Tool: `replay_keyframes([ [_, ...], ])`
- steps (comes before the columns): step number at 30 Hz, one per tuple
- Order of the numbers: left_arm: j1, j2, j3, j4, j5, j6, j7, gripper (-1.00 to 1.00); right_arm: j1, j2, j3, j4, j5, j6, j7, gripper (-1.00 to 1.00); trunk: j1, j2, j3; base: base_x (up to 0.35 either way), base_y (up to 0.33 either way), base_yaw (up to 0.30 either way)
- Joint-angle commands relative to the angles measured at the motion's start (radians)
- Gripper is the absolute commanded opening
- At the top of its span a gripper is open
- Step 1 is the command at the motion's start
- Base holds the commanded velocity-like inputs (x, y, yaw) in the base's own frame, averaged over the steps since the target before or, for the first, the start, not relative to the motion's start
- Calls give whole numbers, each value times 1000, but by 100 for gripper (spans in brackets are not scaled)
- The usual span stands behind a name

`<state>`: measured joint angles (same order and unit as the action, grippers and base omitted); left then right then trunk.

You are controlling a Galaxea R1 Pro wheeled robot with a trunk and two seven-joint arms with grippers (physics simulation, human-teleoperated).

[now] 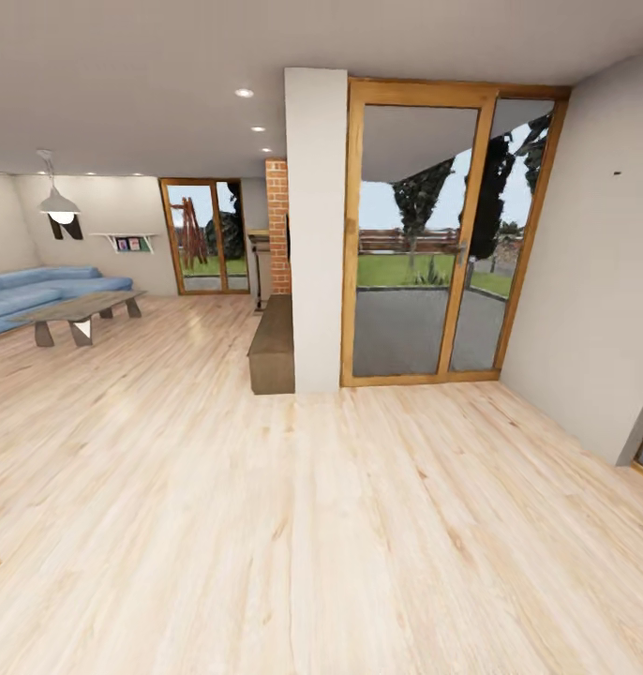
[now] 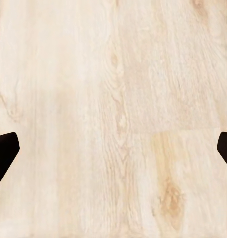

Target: Pick up the poster from the kitchen countertop and hang it on one of the wall nails in the kitchen.

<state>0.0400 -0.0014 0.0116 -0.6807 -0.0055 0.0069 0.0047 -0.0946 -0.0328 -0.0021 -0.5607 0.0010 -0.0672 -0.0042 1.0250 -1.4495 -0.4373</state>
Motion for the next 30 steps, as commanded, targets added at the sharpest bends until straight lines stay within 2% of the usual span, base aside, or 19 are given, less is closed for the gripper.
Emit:
replay_keyframes([
  [1,1,0,1,-2,-1,1,0,100,0,-4,0,6,0,-3,0,100,0,0,-1,0,0,-19],
  [7,0,0,1,-2,-1,1,1,100,0,-18,0,25,-1,-5,0,100,0,0,-1,0,0,-9],
  [15,1,0,1,-2,-1,1,0,100,0,-20,-2,29,-3,-5,0,100,0,0,-1,0,0,-33],
  [30,1,0,1,-2,-1,1,1,100,0,-21,-2,30,-4,-5,0,100,0,0,0,0,0,-253],
])
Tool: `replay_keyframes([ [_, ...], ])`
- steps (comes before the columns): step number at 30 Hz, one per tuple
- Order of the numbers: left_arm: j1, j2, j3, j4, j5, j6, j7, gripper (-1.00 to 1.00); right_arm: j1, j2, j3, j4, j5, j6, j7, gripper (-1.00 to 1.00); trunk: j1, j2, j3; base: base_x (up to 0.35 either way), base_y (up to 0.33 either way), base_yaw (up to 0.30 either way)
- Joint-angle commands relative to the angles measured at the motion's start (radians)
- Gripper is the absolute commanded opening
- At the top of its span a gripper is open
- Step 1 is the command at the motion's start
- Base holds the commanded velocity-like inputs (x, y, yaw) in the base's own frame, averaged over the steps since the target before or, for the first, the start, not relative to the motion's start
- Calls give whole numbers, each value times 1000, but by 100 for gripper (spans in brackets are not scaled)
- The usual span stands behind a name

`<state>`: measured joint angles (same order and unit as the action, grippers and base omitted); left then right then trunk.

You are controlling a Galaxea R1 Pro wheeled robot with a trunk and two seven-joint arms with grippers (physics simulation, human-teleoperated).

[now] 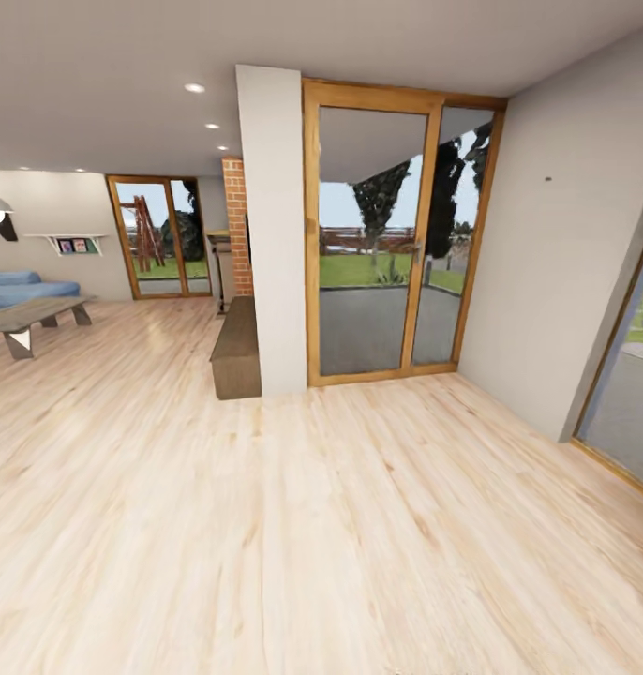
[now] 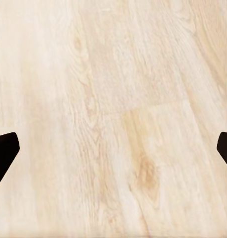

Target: Pick up the poster from the kitchen countertop and hang it on one of the wall nails in the kitchen.

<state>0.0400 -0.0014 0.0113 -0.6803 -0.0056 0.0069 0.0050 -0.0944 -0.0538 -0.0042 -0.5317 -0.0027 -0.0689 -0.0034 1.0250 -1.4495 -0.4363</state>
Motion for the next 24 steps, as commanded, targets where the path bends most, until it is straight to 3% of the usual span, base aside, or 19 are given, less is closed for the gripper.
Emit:
replay_keyframes([
  [1,1,0,1,-2,-1,1,1,100,-1,0,0,1,0,-3,-1,100,0,0,-1,0,0,-289],
  [24,0,0,1,-1,-1,1,1,100,-1,0,0,1,0,-3,-1,100,0,0,9,0,0,-295],
])
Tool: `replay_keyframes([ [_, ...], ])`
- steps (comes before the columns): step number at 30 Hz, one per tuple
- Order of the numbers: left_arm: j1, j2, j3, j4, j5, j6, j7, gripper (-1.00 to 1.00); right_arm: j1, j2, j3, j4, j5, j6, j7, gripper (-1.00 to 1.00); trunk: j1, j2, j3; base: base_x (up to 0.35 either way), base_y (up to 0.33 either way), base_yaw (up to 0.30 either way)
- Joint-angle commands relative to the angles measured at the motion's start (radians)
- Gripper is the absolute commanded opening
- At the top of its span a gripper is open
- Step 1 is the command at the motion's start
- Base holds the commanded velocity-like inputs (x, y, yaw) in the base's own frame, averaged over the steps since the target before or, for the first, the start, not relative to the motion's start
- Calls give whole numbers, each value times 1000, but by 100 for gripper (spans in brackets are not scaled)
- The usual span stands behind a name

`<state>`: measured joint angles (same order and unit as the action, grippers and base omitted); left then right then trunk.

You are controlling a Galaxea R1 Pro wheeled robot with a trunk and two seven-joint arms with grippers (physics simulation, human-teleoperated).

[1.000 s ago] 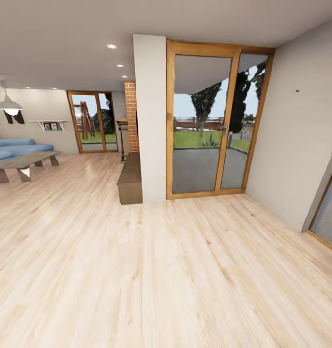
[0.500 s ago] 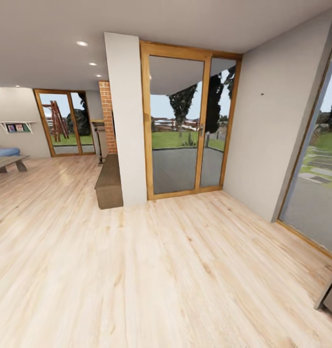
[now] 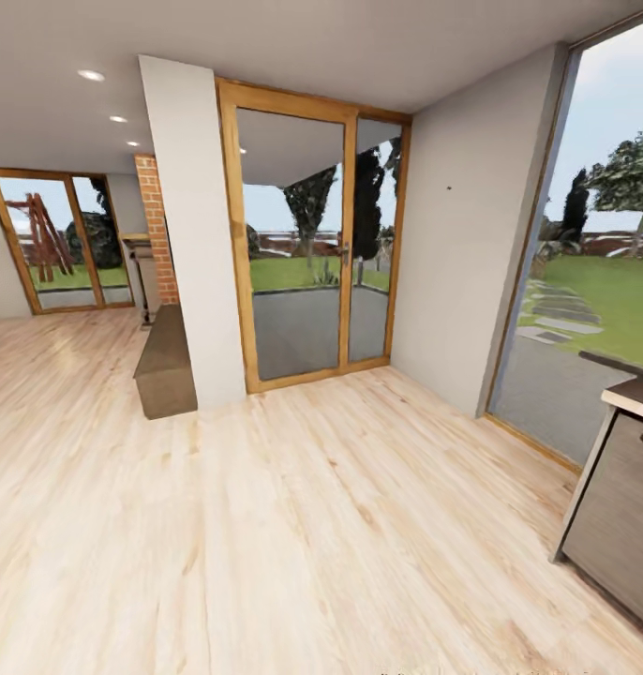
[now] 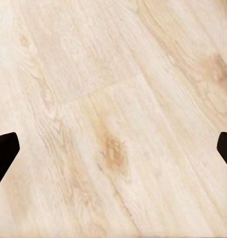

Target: Pick up the poster from the kitchen countertop and hang it on one of the wall nails in the kitchen.

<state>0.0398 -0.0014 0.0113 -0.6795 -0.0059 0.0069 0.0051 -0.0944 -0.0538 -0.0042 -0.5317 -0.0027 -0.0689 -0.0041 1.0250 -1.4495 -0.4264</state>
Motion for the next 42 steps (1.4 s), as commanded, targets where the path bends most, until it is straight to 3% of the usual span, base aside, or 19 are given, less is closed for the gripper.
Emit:
replay_keyframes([
  [1,0,0,1,-2,-1,1,0,100,-1,0,0,1,0,-3,0,100,0,0,0,0,0,-296],
  [35,0,0,1,-2,-1,1,1,100,-1,-1,-2,-1,0,-3,0,100,0,0,15,0,0,-296],
  [42,1,0,1,-2,-1,1,1,100,-1,-1,-1,-1,0,-3,0,100,0,0,16,101,0,-134],
])
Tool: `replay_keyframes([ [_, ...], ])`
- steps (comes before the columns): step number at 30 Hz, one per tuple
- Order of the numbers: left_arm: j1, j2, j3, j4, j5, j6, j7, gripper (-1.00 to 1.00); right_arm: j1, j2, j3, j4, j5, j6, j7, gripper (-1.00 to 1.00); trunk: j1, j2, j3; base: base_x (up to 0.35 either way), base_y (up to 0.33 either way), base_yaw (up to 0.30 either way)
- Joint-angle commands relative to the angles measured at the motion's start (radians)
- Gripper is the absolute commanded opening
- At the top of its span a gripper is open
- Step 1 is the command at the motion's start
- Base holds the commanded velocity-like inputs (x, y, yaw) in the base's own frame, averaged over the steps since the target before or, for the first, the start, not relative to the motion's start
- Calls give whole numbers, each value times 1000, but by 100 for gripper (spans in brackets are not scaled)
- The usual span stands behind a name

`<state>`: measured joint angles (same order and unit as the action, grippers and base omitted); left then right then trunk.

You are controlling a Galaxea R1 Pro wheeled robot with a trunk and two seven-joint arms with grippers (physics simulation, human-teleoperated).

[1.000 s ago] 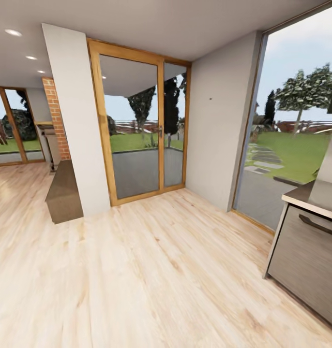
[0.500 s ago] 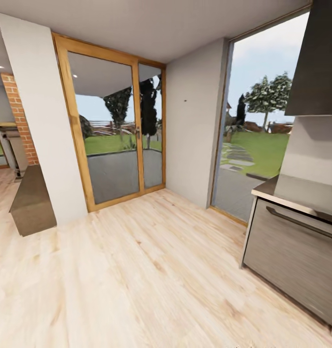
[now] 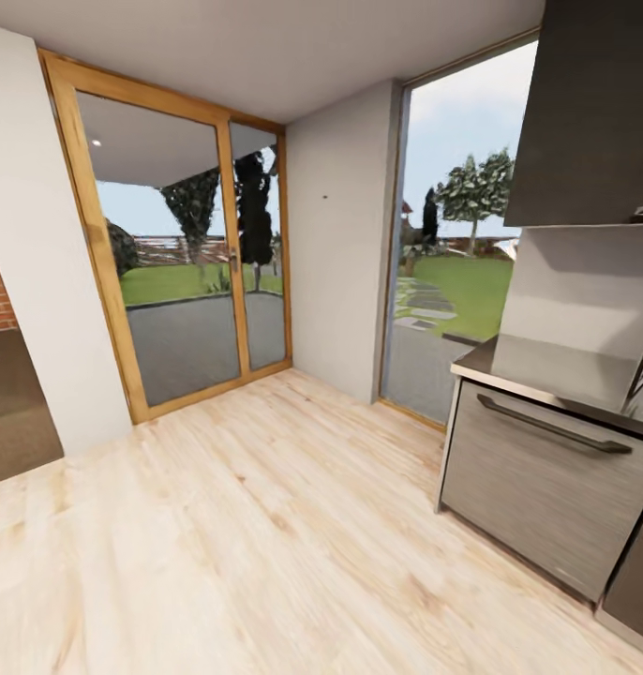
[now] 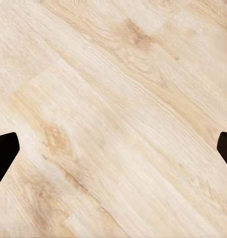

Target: Pick up the poster from the kitchen countertop and hang it on one of the wall nails in the kitchen.

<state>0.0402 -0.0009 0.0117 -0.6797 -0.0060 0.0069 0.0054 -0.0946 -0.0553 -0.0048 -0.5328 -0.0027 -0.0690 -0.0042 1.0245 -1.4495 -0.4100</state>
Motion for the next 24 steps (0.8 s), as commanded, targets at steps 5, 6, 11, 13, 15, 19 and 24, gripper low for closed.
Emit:
replay_keyframes([
  [5,0,-1,1,-2,-1,1,1,100,0,0,-1,1,0,-3,0,100,0,0,-4,286,0,-24],
  [6,0,0,1,-2,-1,1,1,100,0,0,-2,1,0,-3,0,100,0,0,-5,320,0,-9],
  [11,1,-1,1,-2,-1,1,1,100,0,0,-2,1,0,-3,0,100,0,0,-11,331,0,-4],
  [13,0,-1,1,-2,-1,1,1,100,0,0,-2,1,0,-3,0,100,0,0,-12,337,0,-1],
  [15,0,-1,1,-2,-1,1,1,100,0,0,-1,1,0,-3,0,100,0,0,-12,338,0,0],
  [19,0,0,1,-2,-1,1,0,100,0,0,-1,1,0,-3,0,100,0,0,-13,339,0,-77],
  [24,0,0,1,-2,-1,1,0,100,0,0,-1,1,0,-3,0,100,0,0,-13,338,-16,-231],
])
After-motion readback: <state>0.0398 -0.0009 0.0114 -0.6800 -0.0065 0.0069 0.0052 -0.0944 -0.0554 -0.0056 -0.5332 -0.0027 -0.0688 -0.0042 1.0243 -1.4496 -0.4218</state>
